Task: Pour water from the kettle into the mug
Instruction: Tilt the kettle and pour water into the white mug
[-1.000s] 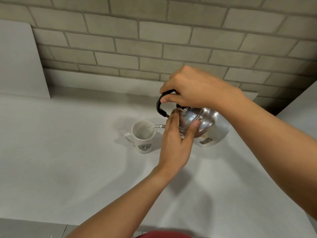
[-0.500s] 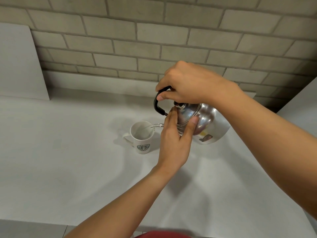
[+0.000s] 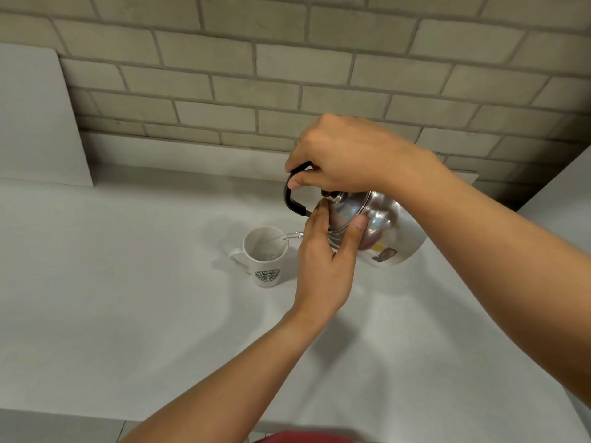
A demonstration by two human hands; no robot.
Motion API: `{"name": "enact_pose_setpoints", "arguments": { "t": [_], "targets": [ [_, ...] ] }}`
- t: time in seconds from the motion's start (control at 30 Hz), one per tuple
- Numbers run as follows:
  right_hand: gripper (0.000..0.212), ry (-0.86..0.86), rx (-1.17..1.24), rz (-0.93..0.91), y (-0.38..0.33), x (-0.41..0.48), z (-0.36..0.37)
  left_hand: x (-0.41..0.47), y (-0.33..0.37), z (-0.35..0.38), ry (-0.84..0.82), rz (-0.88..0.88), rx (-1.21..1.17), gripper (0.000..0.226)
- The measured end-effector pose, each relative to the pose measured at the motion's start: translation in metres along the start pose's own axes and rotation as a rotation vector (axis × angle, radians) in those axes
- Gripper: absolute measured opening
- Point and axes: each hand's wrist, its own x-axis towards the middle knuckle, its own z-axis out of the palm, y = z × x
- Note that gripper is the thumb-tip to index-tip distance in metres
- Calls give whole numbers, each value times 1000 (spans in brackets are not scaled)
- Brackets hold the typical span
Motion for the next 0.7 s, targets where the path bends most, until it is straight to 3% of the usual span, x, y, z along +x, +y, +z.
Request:
{"name": "enact_pose_setpoints", "arguments": {
  "t": [0.7],
  "targets": [
    [29, -17, -22, 4, 5, 13, 3, 6, -3, 1, 17, -8, -50, 77]
  ]
}}
